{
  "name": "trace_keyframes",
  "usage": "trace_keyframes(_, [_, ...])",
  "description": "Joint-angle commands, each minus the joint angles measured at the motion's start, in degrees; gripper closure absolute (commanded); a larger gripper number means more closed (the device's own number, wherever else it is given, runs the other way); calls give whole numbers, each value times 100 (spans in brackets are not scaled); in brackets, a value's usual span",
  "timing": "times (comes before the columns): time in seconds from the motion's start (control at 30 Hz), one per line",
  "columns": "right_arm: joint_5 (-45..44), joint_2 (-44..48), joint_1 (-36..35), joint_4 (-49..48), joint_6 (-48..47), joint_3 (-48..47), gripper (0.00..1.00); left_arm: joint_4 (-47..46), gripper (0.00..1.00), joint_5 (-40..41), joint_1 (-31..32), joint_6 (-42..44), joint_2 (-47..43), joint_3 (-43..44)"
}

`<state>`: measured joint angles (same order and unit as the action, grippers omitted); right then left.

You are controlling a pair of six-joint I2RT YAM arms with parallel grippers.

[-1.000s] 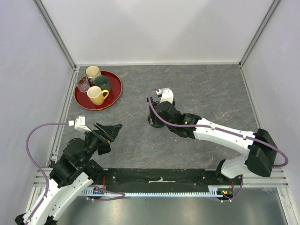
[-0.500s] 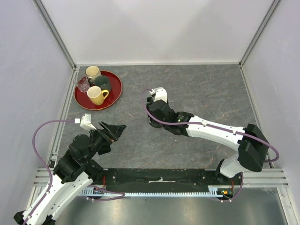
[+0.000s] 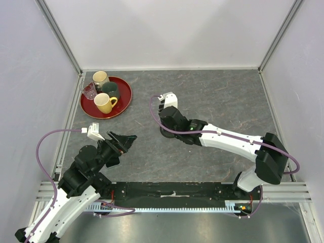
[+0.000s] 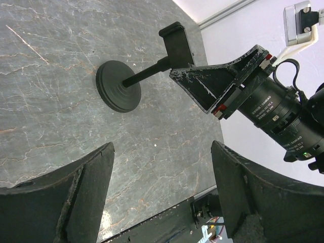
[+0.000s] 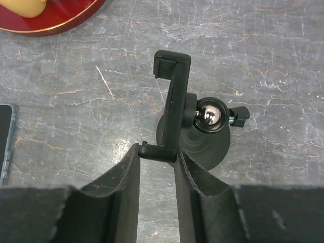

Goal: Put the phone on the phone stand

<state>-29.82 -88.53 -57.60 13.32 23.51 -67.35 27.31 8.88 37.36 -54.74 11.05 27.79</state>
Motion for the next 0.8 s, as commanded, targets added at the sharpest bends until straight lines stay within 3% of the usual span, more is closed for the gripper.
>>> trace_keyframes(0.0, [-191, -50, -14, -146, -512, -138, 76, -130, 17, 34, -1, -133, 11, 68])
trace_keyframes(0.07, [72, 11, -14, -303, -864, -33, 86, -112, 17, 43, 8, -116, 11, 95])
trace_keyframes(0.1, [186, 55, -5, -373, -1144, 29, 97, -103, 18, 43, 8, -107, 20, 95])
trace_keyframes(0.13, [301, 160, 3, -426, -1260, 160, 100, -94, 18, 61, 8, -116, 20, 104])
trace_keyframes(0.4, [2320, 915, 82, -945, -2912, 899, 100, -86, 19, -1, 8, -133, 82, 130])
trace_keyframes(0.6, [2325, 1285, 311, -823, -2396, 856, 100, -94, 19, -62, 8, -133, 169, 165])
trace_keyframes(0.63, [2158, 1338, 320, -796, -2142, 768, 98, -112, 19, -97, 8, -125, 196, 174])
trace_keyframes(0.67, [1973, 1391, 311, -700, -1566, 724, 87, -103, 19, -124, 8, -125, 248, 174])
trace_keyframes(0.73, [1735, 1523, 311, -568, -1184, 627, 74, -112, 18, -185, 8, -107, 327, 183])
trace_keyframes(0.77, [1673, 1567, 320, -463, -921, 601, 60, -138, 17, -211, 8, -98, 415, 192])
